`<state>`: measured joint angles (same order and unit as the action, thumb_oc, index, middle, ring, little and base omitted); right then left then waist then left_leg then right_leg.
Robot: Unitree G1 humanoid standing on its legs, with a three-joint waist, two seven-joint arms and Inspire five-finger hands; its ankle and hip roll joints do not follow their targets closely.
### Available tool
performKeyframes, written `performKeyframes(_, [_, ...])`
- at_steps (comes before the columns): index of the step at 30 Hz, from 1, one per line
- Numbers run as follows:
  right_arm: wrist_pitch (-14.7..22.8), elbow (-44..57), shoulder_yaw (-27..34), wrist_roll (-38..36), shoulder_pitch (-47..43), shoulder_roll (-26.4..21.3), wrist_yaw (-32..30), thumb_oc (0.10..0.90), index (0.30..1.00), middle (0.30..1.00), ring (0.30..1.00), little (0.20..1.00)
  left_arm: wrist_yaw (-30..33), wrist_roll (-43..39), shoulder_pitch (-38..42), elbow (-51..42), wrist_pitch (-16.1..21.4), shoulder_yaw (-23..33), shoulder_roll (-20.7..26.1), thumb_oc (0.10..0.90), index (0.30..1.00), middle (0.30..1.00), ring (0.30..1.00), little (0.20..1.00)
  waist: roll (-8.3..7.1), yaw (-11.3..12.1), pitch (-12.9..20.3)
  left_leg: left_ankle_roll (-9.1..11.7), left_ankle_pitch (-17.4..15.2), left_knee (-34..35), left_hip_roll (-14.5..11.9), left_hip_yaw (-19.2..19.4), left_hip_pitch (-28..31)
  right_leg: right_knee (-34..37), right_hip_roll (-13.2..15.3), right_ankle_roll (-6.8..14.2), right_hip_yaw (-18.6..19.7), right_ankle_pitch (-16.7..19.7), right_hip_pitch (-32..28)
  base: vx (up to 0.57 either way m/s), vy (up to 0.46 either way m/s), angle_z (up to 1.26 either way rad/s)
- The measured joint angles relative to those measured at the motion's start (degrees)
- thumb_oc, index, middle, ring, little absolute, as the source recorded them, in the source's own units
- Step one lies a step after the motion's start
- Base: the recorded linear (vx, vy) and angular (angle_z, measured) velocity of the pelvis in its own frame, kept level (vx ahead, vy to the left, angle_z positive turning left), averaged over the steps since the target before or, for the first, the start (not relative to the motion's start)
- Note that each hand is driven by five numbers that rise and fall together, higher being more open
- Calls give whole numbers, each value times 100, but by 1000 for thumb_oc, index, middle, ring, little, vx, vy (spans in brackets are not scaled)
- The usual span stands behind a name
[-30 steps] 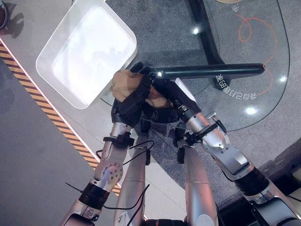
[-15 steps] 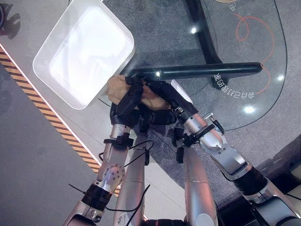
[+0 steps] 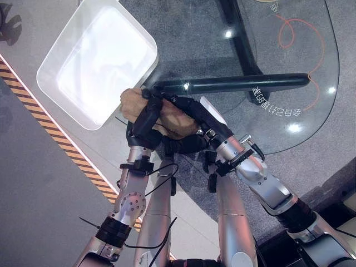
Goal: Wipe the table with a cloth and put it in the basket.
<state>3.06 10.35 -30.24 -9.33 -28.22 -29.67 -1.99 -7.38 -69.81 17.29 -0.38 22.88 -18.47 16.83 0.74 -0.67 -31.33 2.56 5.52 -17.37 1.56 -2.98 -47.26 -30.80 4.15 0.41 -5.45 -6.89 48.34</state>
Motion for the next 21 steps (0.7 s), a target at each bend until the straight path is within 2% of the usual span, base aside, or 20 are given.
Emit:
performKeyframes(8, [261, 13, 189, -458, 246, 20, 199, 800, 900, 900, 900, 900, -323, -58, -5, 0, 1, 61, -11, 100, 300, 300, 300, 200, -39, -122, 1, -1, 0, -12, -1, -3, -3, -2, -2, 0, 1, 0, -3, 0, 0, 0])
performKeyframes(14, [470, 46, 340, -487, 408, 38, 226, 800, 900, 900, 900, 900, -465, -113, 16, -1, 0, 86, -166, 100, 300, 300, 300, 200, -40, -141, 1, -1, -1, -7, -7, -1, -1, 5, -7, 0, 4, 0, -3, 0, 0, 0])
performKeyframes(21, [626, 82, 411, -859, 577, 58, 267, 800, 900, 900, 900, 900, -592, -119, 55, -11, 3, 136, -264, 100, 300, 300, 300, 200, -42, -139, 0, -2, -2, -7, -8, 3, -4, 14, -8, 0, 8, 0, -3, 0, 0, 0])
